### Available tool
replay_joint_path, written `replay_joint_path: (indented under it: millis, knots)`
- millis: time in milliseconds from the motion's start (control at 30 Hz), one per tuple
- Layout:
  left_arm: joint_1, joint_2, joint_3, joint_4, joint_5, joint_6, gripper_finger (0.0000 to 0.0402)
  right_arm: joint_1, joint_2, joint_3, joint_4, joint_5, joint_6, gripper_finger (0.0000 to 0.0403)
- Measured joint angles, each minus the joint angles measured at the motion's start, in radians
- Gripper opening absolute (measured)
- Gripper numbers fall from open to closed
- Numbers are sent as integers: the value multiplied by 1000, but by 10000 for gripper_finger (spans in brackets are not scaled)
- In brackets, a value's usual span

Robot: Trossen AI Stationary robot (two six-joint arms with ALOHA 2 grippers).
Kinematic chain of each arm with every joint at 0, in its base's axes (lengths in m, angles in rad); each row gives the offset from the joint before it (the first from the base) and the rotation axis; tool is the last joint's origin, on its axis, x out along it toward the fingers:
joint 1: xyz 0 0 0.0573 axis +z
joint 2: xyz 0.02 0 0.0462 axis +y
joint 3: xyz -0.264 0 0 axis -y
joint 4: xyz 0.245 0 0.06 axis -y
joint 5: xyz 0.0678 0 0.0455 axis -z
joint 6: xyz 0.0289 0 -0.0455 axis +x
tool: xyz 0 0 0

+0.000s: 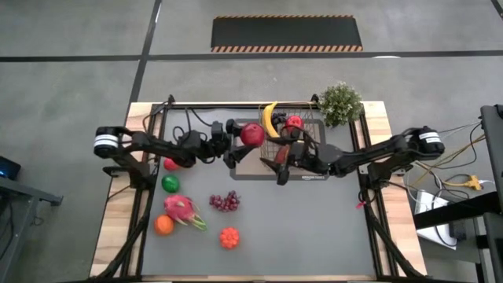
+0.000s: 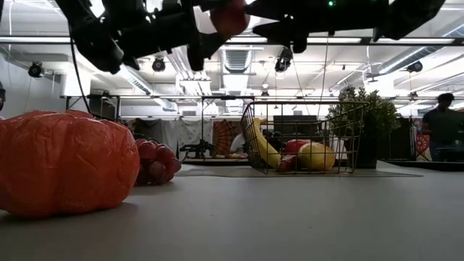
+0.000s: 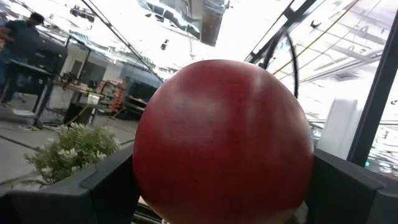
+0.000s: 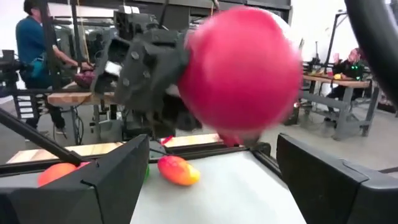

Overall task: Build produce basket
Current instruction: Put the pomegranate into the wire basket

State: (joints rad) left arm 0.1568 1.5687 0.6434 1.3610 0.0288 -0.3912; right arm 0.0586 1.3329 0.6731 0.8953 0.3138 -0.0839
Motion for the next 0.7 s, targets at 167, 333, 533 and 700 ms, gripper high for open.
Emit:
replay_joint_path:
  millis: [167,333,533,700]
  knots:
    - [-1,34,17,31,2,-21,345,0,12,31,-14,8,-14,329]
    - [-2,34,16,34,26,-21,345,-6,-2,35,-30,5,4,331]
    - [-24,35,23,32,49,-15,345,-19,3,37,-18,15,12,327]
    - [-35,35,29,35,48,-13,345,-20,12,54,-24,-10,13,327]
